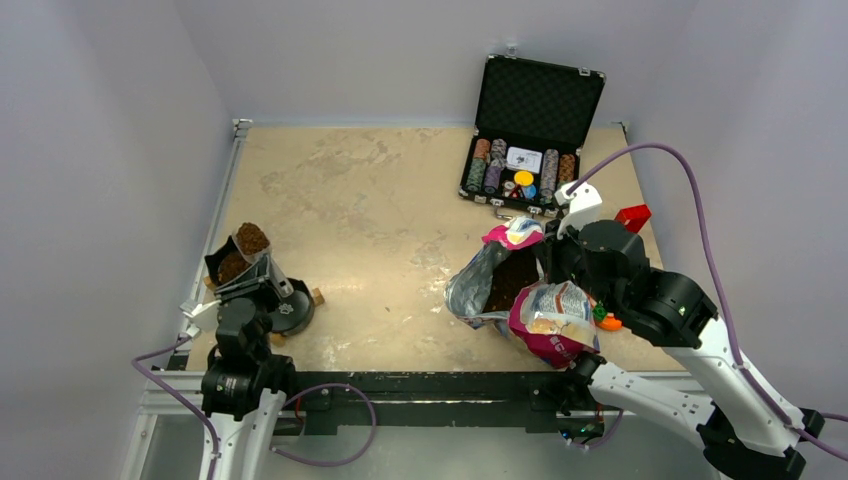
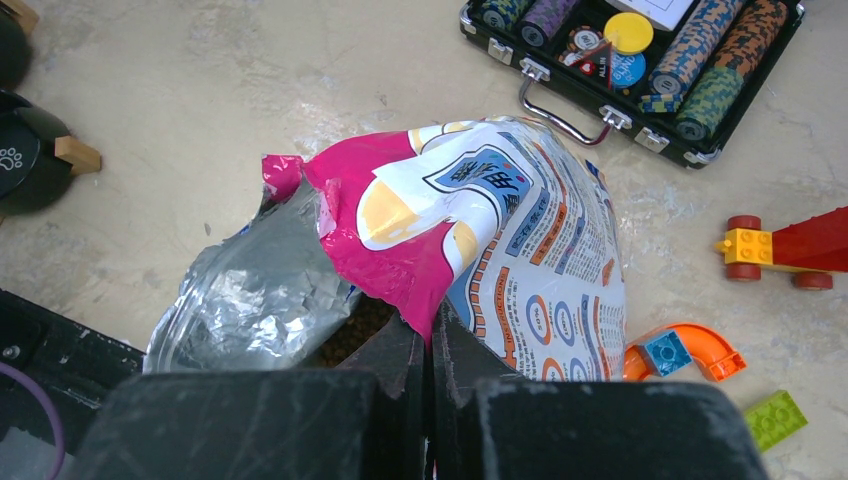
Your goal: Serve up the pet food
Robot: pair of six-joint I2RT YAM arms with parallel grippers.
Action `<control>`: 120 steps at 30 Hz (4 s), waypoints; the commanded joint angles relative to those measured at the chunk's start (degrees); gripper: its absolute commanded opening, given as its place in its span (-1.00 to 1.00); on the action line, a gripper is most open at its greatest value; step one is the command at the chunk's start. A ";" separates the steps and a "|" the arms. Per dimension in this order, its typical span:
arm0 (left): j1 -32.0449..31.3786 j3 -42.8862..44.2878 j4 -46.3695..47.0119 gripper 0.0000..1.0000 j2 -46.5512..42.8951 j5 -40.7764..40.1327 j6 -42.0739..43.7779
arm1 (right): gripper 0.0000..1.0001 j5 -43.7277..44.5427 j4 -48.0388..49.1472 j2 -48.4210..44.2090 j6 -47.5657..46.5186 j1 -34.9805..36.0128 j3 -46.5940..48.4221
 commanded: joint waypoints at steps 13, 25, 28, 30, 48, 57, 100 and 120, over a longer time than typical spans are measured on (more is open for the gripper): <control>0.20 -0.36 0.80 -1.00 -2.54 -6.00 -6.67 | -1.00 0.10 8.39 -1.76 -0.32 0.43 1.05; 0.21 -3.36 -2.74 -1.00 -1.70 -10.43 -14.69 | -1.00 1.13 7.93 -2.12 -0.55 0.43 0.33; 0.20 -4.06 -3.29 -1.00 -0.93 -10.65 -16.75 | -1.00 1.20 8.03 -1.97 -0.67 0.44 0.38; 0.20 -4.44 -4.30 -1.00 -0.68 -11.01 -18.12 | -1.00 1.29 7.99 -1.85 -0.76 0.43 0.47; 0.20 -3.35 -12.92 -1.00 5.76 -8.94 -28.89 | -1.00 2.34 6.66 -1.71 -0.70 0.35 0.91; 0.20 0.29 -17.99 -1.00 9.01 -8.02 -32.21 | -1.00 2.70 6.57 -1.89 -0.53 0.09 0.63; 0.94 14.47 -27.02 -1.00 30.16 -3.32 -46.45 | -1.00 2.43 6.50 -2.85 -0.23 -1.99 -0.72; 9.05 24.17 -29.48 -1.00 39.19 4.04 -44.09 | -1.00 2.09 6.49 -2.77 -0.06 -2.38 -0.56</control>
